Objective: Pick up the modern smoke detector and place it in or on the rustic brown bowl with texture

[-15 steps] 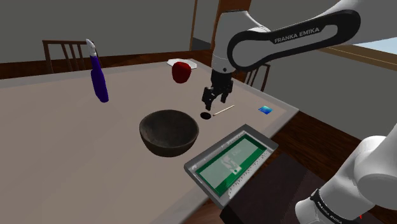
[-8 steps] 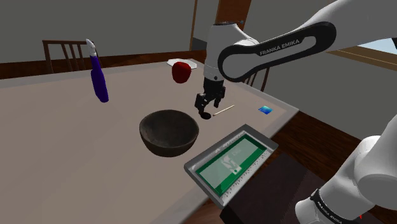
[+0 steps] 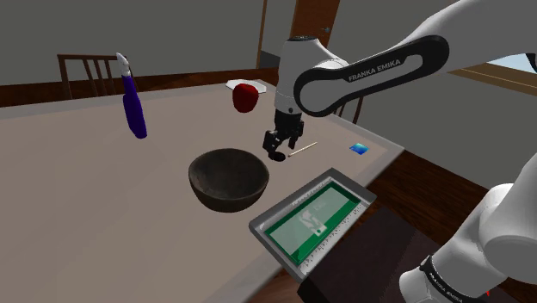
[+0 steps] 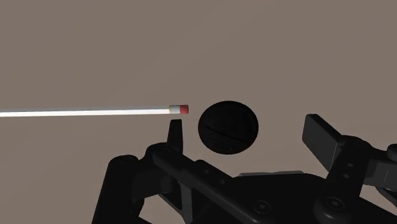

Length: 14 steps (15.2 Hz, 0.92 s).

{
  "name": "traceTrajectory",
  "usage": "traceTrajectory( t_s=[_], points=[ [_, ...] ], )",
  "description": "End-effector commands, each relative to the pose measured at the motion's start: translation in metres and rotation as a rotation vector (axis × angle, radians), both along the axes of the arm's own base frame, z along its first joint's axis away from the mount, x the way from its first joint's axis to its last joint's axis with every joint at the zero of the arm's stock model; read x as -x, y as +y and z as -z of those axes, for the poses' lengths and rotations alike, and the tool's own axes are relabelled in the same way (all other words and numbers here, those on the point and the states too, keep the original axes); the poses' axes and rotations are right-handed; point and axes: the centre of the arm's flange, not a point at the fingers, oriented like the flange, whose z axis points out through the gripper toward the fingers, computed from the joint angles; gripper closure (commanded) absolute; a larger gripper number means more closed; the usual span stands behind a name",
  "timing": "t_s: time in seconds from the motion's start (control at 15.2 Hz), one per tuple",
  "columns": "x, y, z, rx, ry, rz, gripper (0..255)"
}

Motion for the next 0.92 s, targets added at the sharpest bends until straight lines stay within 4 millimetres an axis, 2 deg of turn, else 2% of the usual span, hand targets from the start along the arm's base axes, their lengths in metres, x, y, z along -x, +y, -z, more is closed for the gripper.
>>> traceTrajectory(
  t_s=[0.0, 0.07, 0.13, 0.73, 0.79, 0.86],
  points=[
    [0.0, 0.0, 0.0, 0.0, 0.0, 0.0, 0],
    [0.0, 0.0, 0.0, 0.0, 0.0, 0.0, 0],
    [0.0, 0.0, 0.0, 0.0, 0.0, 0.0, 255],
    [0.0, 0.0, 0.0, 0.0, 0.0, 0.0, 255],
    [0.0, 0.0, 0.0, 0.0, 0.0, 0.0, 0],
    [0.005, -0.0067, -0.0081, -0.029, -0.099, 0.074, 0]
  ],
)
